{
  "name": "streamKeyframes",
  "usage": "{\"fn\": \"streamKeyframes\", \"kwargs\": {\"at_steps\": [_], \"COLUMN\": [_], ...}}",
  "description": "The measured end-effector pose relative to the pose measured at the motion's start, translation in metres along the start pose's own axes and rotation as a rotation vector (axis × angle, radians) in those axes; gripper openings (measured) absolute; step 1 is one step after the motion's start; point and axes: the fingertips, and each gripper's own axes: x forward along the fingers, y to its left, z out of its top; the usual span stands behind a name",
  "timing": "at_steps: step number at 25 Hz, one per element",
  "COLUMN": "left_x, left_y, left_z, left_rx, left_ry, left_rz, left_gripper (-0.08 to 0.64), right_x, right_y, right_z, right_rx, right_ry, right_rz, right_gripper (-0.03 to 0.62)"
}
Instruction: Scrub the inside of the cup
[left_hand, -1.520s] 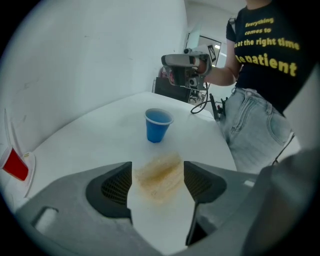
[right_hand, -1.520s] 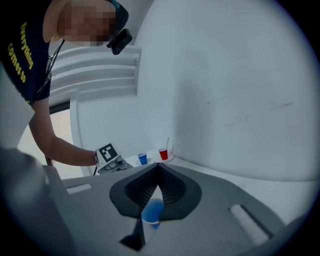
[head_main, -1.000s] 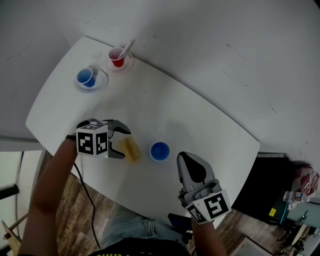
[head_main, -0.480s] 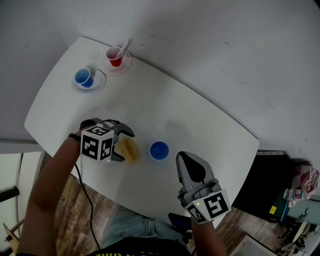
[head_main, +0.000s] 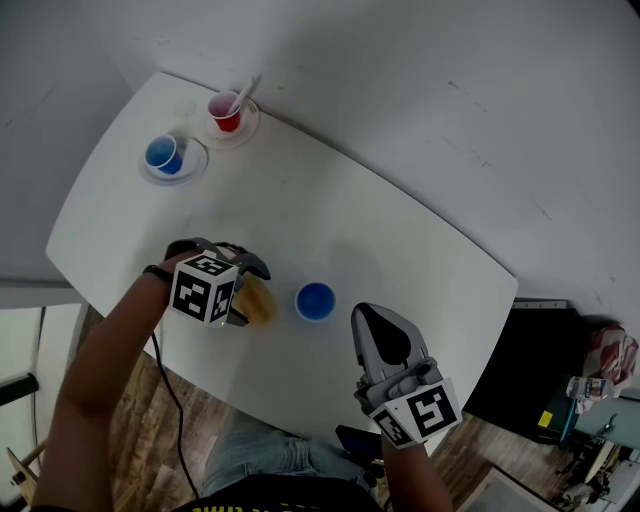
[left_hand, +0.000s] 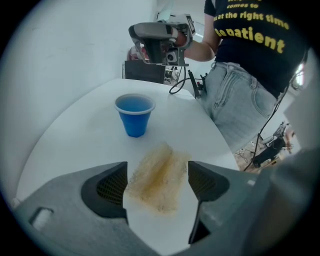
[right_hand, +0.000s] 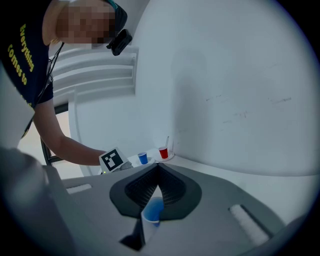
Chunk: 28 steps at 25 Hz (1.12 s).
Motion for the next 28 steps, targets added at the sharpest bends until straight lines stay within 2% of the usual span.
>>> {"fn": "streamKeyframes", "kwargs": {"at_steps": [5,10,15,28], "left_x": [0.0071,0.0090,0.0087,0.0009], "left_y": [-0.0035,-0.0048,-0.0020,0.0015], "left_z": [-0.0069,-0.0114,-0.0097,-0.0039], "left_rx": [-0.013,-0.044,-0.085,-0.185], "left_ry": [0.024,0.017,-0.024,-0.107], "left_rz": [-0.026,-0.026,-0.004,0.091], "left_gripper": [0.380,0.333,0.305,0.179], "right_x": [-0.0006,-0.0012,-0.0009,-0.0007], "right_y": [-0.0024,-0.0051,-0.0054,-0.0027], "right_z": [0.0005,0.0002,-0.0005,0.0010], "right_rx": [0.003,0.008,0.010,0.008], "right_ry": [-0.003,0.000,-0.001,-0.006], "right_rz": [-0.001,-0.003,0.002,0.013], "right_gripper": [0.006,0.006,0.006,0.006]}}
